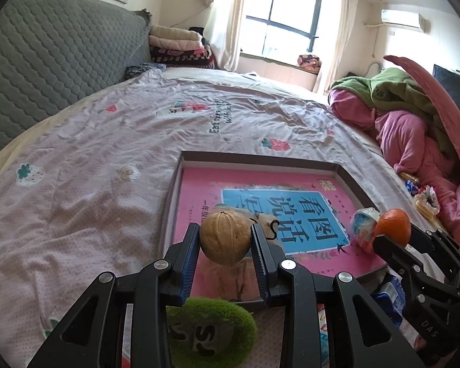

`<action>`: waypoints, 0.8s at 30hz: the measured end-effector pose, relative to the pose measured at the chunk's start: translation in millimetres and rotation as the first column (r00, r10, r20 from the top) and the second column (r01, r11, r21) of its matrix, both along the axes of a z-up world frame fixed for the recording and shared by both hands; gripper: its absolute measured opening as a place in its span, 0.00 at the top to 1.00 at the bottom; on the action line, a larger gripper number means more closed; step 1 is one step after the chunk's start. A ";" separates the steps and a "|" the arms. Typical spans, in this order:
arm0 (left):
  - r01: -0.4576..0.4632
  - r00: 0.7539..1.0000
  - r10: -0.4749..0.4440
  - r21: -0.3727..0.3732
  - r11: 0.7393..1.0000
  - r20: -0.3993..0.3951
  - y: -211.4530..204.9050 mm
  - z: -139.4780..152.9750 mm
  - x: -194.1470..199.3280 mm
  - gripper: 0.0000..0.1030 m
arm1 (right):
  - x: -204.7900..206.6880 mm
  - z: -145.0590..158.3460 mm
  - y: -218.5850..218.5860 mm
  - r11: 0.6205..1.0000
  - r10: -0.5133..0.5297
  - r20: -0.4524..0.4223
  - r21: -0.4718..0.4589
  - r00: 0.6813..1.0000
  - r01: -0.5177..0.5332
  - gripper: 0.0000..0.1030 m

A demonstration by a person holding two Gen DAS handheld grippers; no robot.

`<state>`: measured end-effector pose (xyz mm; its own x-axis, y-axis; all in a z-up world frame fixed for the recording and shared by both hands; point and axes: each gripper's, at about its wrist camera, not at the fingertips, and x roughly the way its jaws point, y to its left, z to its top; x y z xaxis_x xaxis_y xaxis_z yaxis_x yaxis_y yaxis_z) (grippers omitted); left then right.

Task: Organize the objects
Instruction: 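Carry the tan ball in left tool and the orange in right tool over the pink tray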

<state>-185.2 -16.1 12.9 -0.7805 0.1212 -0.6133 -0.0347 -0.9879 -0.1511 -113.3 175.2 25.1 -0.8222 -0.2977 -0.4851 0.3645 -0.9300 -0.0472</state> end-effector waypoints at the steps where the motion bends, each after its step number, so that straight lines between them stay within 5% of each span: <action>1: 0.004 1.000 -0.004 0.000 1.000 0.005 1.4 -1.2 -1.6 0.67 | -1.2 -1.5 -0.6 1.000 0.003 0.006 0.003 1.000 -0.003 0.62; 24: -0.015 0.989 0.016 -0.010 1.000 0.145 1.7 -32.2 -16.9 0.67 | -27.0 -24.3 -3.7 0.999 0.036 0.147 0.016 0.988 -0.039 0.62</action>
